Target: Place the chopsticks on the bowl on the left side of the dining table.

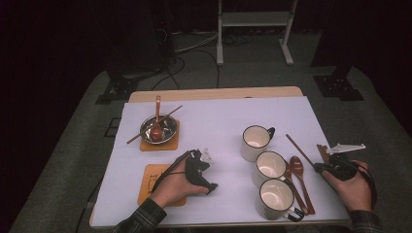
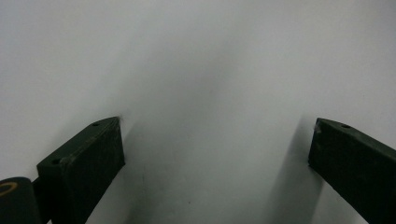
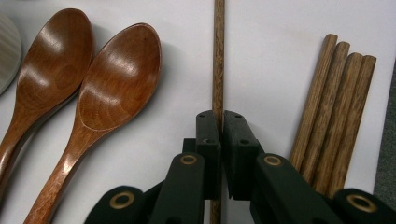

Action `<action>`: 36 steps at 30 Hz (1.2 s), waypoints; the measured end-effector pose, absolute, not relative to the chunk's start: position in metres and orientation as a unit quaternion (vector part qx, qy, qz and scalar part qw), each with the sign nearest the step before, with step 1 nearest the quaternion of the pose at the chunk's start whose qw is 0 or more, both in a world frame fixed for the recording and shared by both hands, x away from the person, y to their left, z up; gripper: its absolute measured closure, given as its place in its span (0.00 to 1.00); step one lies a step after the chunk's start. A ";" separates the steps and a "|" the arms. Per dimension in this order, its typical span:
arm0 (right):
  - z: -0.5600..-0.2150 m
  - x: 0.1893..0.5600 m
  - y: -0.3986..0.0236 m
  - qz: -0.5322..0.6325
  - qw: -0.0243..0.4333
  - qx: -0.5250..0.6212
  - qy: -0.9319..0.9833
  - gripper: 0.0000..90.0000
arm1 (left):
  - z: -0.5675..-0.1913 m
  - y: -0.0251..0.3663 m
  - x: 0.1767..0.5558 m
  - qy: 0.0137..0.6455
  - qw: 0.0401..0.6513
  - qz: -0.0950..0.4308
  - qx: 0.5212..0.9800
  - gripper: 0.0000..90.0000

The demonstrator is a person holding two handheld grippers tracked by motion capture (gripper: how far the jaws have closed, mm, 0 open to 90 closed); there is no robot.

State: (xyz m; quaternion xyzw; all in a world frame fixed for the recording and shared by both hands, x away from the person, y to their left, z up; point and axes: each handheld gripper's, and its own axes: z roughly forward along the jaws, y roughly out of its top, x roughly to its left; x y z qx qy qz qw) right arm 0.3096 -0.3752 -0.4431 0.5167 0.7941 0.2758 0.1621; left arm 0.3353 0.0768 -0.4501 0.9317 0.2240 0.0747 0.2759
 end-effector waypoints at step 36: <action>-0.423 0.320 -0.376 0.315 0.174 0.526 0.771 0.94 | -0.450 0.077 0.335 0.224 0.279 0.075 0.931 0.02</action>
